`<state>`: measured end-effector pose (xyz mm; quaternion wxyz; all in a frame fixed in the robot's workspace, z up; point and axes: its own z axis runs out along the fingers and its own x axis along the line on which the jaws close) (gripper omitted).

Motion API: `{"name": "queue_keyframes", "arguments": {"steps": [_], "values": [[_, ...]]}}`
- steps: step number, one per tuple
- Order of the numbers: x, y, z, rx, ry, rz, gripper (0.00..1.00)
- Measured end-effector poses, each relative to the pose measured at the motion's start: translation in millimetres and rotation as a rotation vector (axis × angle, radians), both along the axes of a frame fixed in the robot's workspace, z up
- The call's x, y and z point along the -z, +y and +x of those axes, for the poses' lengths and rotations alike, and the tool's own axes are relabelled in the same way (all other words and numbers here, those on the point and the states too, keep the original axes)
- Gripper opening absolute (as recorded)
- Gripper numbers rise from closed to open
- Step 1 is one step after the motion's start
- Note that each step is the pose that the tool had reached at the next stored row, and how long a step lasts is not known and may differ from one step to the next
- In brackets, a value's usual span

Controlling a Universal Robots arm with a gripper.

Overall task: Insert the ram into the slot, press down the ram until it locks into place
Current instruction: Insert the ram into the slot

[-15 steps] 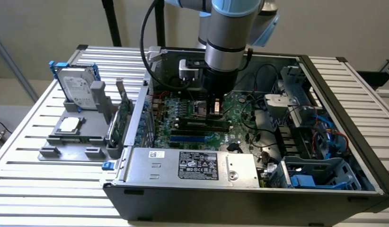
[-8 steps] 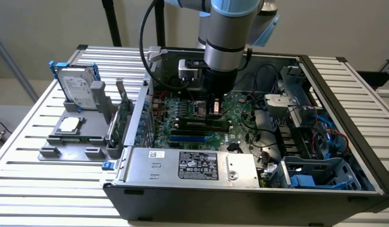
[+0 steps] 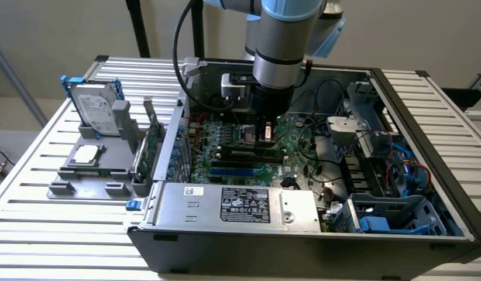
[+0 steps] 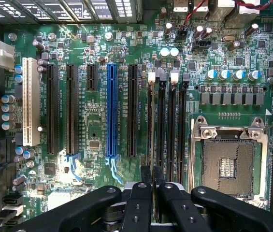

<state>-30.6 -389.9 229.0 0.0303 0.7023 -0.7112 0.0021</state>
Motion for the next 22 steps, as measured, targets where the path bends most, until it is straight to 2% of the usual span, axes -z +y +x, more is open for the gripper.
{"name": "queue_keyframes", "arguments": {"steps": [11,16,22], "values": [[1.2,0.0,-3.9,0.000,-0.0112,0.0001,0.13],[1.5,0.7,-2.7,-0.001,-0.0129,0.0006,0.13],[1.3,0.7,-1.8,-0.005,-0.0120,0.0002,0.13]]}}
